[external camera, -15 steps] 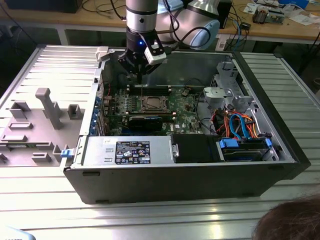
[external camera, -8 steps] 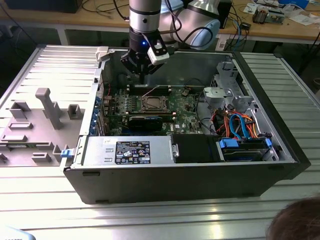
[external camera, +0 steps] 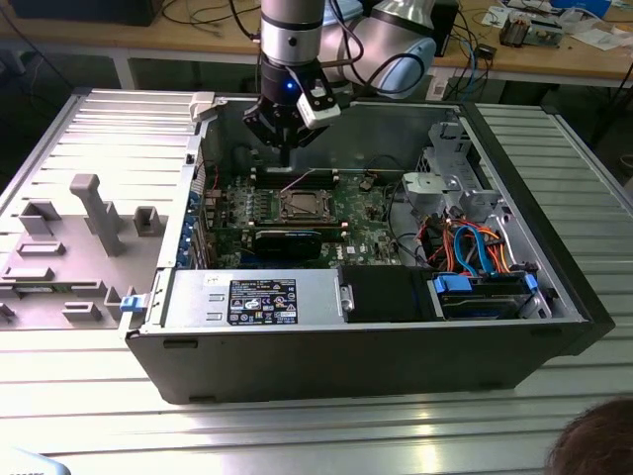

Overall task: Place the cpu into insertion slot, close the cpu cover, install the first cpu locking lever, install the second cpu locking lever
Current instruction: 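Install the first cpu locking lever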

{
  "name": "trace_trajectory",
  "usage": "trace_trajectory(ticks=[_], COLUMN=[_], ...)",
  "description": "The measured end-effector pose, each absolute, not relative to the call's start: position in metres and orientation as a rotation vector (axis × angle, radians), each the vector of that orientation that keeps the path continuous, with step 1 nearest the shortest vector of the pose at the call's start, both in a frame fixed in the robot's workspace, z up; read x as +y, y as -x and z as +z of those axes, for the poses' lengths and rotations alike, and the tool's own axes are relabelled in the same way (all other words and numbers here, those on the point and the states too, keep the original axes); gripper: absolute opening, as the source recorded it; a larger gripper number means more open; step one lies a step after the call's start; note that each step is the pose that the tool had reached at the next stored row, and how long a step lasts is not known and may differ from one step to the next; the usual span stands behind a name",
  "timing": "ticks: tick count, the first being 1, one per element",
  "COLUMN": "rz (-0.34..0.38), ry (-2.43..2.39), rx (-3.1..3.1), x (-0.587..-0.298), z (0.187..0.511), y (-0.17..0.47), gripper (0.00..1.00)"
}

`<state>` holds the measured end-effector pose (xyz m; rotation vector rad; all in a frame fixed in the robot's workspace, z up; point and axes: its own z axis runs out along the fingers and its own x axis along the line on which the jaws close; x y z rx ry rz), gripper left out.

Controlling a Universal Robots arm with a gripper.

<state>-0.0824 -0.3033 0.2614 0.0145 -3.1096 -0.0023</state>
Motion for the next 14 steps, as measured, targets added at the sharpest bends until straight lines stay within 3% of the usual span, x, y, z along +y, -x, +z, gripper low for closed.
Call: trace_trajectory(ticks=[14], rz=[-0.002], ry=[-0.015], rx=[-3.110], x=[-0.3032], z=[0.2613], y=[0.0758], gripper=[0.11])
